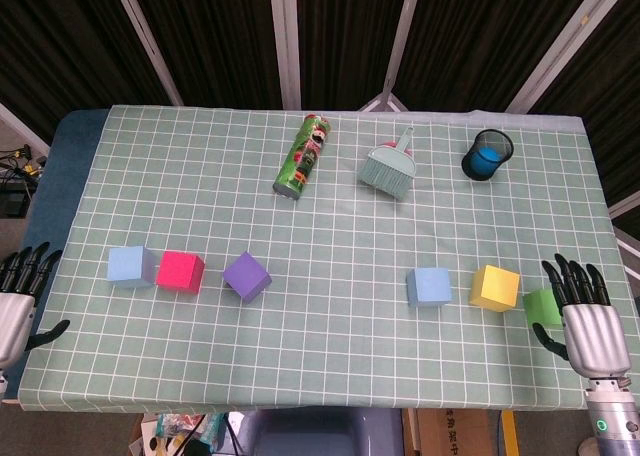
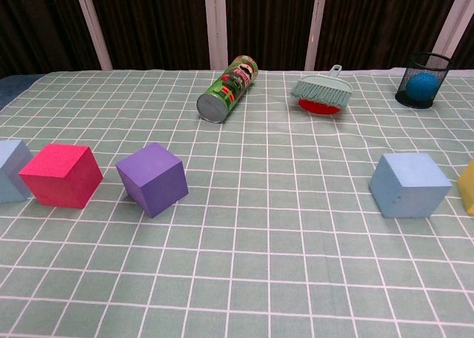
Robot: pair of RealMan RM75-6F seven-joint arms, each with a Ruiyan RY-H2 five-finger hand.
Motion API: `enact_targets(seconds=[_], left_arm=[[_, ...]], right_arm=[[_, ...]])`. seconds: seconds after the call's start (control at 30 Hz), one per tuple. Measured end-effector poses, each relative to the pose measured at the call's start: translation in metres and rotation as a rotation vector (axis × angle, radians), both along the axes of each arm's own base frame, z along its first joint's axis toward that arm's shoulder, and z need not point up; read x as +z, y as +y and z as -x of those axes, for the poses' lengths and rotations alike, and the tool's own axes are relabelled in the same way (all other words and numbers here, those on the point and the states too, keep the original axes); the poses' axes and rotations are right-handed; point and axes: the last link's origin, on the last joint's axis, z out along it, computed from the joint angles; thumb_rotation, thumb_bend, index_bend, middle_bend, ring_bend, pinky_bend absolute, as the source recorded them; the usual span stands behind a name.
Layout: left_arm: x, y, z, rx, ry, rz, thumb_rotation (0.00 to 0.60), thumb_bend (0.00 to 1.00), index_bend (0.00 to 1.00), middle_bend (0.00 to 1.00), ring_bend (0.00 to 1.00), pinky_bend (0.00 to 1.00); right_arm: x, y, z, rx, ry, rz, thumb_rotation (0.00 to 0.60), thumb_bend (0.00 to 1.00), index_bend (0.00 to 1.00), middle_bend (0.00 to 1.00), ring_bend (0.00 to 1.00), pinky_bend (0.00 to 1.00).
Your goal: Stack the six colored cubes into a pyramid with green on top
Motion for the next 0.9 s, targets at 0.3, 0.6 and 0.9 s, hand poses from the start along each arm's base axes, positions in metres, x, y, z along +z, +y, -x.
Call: enact_targets(seconds=[0.3, 0.6, 0.9], left_arm=[[-0.0007, -0.0004, 0.0004, 0.012, -0.003, 0.008, 0.600, 0.01, 0.00, 0.00, 0.00, 0.07], [-0.0016, -0.0004, 0.0007, 0.026, 0.002, 0.017, 0.600, 0.01, 0.00, 0.00, 0.00, 0.07], [-0.0006, -0.0010, 0.0013, 0.043, -0.007, 0.028, 0.600, 0.01, 0.00, 0.00, 0.00, 0.07]], right_arm=[[0.0005, 0.0008, 0.0008, -0.008, -0.002, 0.000, 0.600, 0.27, 0.00, 0.00, 0.00, 0.00], [-0.0010, -0.0007, 0.0024, -0.021, 0.002, -0.010, 0.600, 0.27, 0.00, 0.00, 0.00, 0.00], [-0.0035, -0.0007, 0.0003, -0.023, -0.005, -0.021, 0.600, 0.27, 0.00, 0.00, 0.00, 0.00]])
